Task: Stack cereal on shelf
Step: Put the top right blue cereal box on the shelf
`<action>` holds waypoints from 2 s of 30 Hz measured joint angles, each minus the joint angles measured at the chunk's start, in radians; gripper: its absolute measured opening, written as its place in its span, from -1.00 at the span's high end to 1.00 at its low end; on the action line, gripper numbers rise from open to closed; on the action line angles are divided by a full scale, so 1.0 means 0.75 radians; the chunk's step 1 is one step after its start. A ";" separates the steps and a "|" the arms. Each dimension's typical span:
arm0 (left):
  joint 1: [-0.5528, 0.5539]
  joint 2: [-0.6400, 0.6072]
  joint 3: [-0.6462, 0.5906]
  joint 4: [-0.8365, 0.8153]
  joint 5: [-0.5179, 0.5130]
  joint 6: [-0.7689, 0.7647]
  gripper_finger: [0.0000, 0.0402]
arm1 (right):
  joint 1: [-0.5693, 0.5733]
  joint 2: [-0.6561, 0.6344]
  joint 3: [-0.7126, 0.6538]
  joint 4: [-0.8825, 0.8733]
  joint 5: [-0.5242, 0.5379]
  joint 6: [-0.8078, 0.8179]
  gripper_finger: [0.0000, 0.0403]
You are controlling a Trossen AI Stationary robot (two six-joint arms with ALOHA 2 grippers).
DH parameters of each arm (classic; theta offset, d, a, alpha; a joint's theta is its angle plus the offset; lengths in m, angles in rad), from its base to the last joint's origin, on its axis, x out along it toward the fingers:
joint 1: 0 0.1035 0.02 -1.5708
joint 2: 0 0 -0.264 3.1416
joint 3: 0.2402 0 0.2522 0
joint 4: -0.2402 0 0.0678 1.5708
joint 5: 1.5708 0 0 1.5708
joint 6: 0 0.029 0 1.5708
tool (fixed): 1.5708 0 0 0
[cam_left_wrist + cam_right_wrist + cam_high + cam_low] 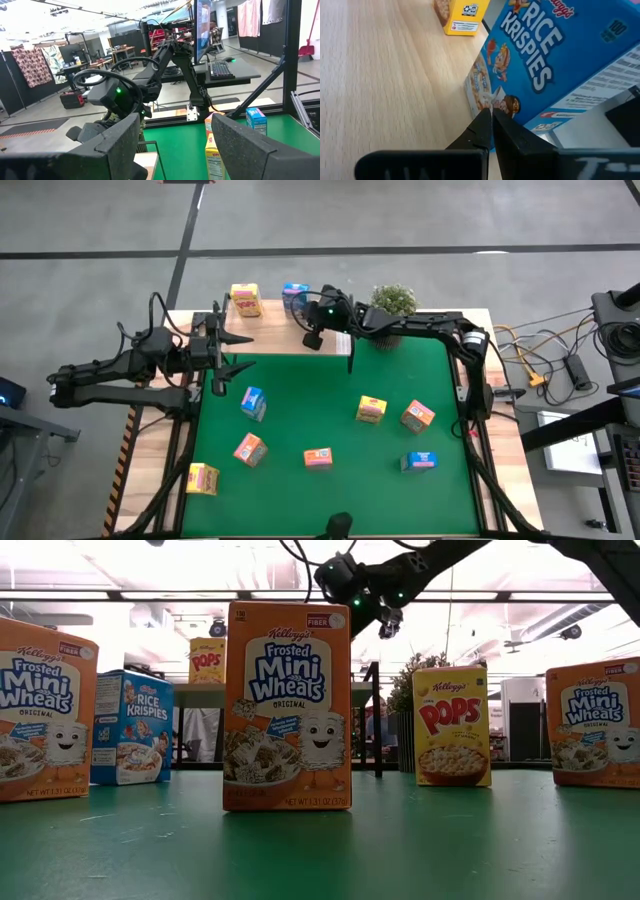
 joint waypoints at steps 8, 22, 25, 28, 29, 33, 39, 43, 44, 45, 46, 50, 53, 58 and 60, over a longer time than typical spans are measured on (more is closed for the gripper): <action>0.000 0.000 0.000 0.000 0.000 0.001 -0.15 | -0.009 0.000 0.000 0.001 0.001 -0.018 0.96; 0.000 0.000 0.000 0.013 0.000 0.001 -0.15 | 0.007 0.014 0.001 0.102 -0.049 0.006 0.96; 0.000 0.001 0.000 0.013 0.000 0.001 -0.15 | 0.006 0.042 0.001 0.168 -0.071 0.006 0.96; 0.000 0.001 0.000 0.013 0.000 0.001 -0.15 | 0.006 0.072 0.000 0.207 -0.073 -0.015 0.96; 0.000 0.001 0.000 0.013 0.000 0.001 -0.15 | 0.007 0.085 0.000 0.234 -0.073 -0.022 0.96; 0.000 0.001 0.000 0.012 0.000 0.001 -0.15 | 0.006 0.104 0.000 0.273 -0.072 -0.036 0.96; 0.000 0.001 0.000 0.012 0.000 0.001 -0.15 | 0.000 0.104 0.000 0.277 -0.044 -0.053 0.96; 0.000 0.001 0.000 0.012 0.000 0.001 -0.15 | -0.003 0.104 0.000 0.278 -0.038 -0.057 0.96; 0.000 0.001 0.000 0.012 0.000 0.001 -0.15 | -0.003 0.104 0.000 0.278 -0.038 -0.058 0.96; 0.000 0.001 0.000 0.012 0.000 0.001 -0.15 | -0.003 0.104 0.000 0.277 -0.038 -0.060 0.96; 0.000 0.001 0.000 0.012 0.000 0.001 -0.15 | -0.003 0.104 0.000 0.277 -0.038 -0.059 0.96; 0.000 0.001 0.000 0.012 0.000 0.001 -0.15 | -0.005 0.104 0.000 0.279 -0.038 -0.059 0.96; 0.000 0.001 0.000 0.012 0.000 0.001 -0.15 | -0.010 0.105 0.000 0.280 -0.038 -0.059 0.96; 0.000 0.001 0.000 0.012 0.000 0.001 -0.15 | -0.015 0.115 0.000 0.274 -0.037 -0.056 0.96; 0.000 0.001 0.000 0.012 0.000 0.001 -0.15 | -0.015 0.113 0.000 0.267 -0.037 -0.054 0.96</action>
